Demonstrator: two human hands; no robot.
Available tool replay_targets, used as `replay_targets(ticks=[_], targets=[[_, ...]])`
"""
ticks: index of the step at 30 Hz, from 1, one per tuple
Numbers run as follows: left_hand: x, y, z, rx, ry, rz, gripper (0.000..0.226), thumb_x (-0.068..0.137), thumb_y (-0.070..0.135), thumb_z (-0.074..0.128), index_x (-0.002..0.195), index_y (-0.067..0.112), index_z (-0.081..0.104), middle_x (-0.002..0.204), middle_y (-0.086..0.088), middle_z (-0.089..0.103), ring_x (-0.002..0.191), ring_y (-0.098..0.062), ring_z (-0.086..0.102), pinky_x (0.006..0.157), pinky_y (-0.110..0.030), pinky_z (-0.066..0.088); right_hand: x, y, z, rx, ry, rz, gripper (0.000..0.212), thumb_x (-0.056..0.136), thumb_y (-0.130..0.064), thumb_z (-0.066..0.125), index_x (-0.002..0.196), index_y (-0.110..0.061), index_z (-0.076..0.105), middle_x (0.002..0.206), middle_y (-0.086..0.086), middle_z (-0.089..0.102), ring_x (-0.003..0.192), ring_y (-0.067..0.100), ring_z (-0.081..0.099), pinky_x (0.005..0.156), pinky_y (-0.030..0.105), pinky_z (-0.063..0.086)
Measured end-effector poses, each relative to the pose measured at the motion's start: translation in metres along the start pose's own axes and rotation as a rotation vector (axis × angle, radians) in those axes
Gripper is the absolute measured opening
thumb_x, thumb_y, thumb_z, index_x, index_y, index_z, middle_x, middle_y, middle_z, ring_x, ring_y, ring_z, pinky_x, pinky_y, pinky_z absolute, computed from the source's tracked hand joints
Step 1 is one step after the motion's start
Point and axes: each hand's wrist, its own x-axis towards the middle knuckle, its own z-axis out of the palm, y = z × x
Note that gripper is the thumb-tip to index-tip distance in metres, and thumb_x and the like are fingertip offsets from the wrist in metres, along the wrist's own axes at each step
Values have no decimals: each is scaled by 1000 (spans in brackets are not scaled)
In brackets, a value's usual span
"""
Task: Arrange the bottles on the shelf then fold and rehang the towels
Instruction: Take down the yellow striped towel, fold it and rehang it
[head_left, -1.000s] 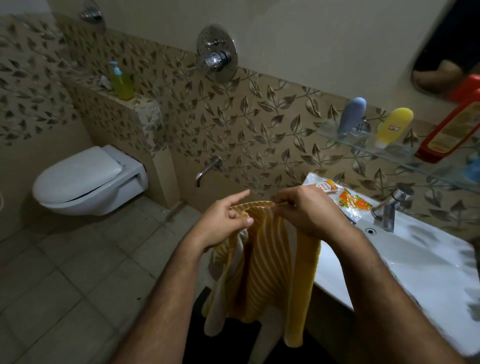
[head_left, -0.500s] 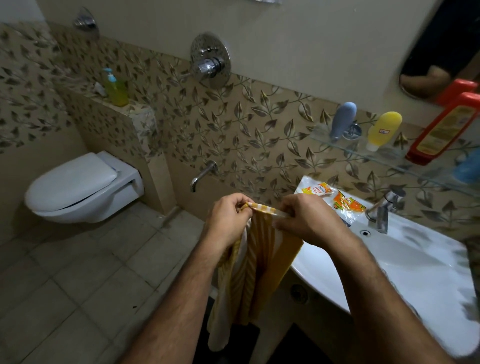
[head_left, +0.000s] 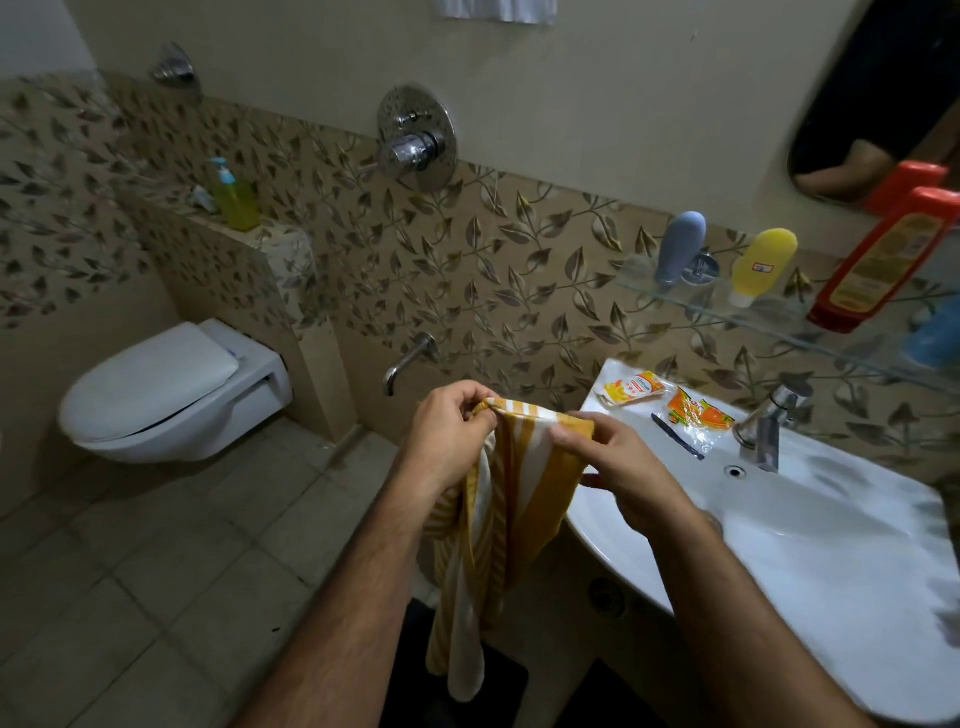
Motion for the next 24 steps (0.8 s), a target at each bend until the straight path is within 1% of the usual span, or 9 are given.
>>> replay_targets(ticks=[4,6,9,12,14,16,18,21,24], targets=[[3,-3,-1,-25,4,-14,19,85,16,65,78,34,65,75,16,67,71,0,60,64,-19,45,2,-1,-2,259,-89,47,16,81,-29,71,83,-14,69,76,3,68,78,20,63,73,34,49],[6,-6,-2,-38,2,-24,19,84,15,66,78,33,67,73,16,66,69,-1,59,64,-19,45,0,-4,-3,308,-73,15,11,79,-23,71,76,-14,67,66,1,61,66,17,57,64,30,45],[7,-13,-5,-83,-13,-40,16,83,12,67,82,28,70,71,15,66,67,0,58,67,-20,45,-6,-9,-3,203,-23,-111,2,84,-13,71,82,-14,71,63,-1,64,60,14,59,54,25,46],[8,-22,-5,-129,-62,-62,15,82,12,68,88,23,74,74,9,70,73,-9,64,75,-26,52,-11,-16,-2,123,-33,-188,19,90,-9,66,108,-16,70,64,-5,66,61,10,63,55,28,48],[7,-30,-5,-194,-111,-95,21,83,17,69,99,28,73,77,3,73,80,-18,69,83,-35,56,-15,-21,2,180,-85,-206,20,92,-6,62,108,-14,69,64,-4,66,56,8,60,50,24,47],[5,-37,-4,-286,-133,-150,32,85,18,71,115,28,65,67,5,70,75,-15,70,85,-37,57,-16,-26,6,275,-102,-198,17,91,-3,60,100,-11,71,64,-1,67,52,9,59,47,24,48],[5,-41,-2,-384,-80,-213,38,83,14,74,119,16,62,68,3,71,77,-13,72,82,-32,56,-15,-28,6,337,-100,-179,13,88,-4,62,94,-10,72,63,2,67,52,12,60,50,27,52],[5,-42,1,-574,1,-329,33,79,8,77,108,0,64,72,-3,73,65,-13,70,64,-24,55,-14,-30,5,417,-143,-140,17,74,-11,68,90,-6,73,69,9,69,58,19,66,55,28,57],[4,-41,0,-729,15,-419,20,81,10,75,95,0,66,67,-7,72,54,-16,68,55,-25,56,-14,-29,4,502,-200,-119,14,78,-4,65,88,-4,75,73,14,69,62,22,69,58,30,61]])
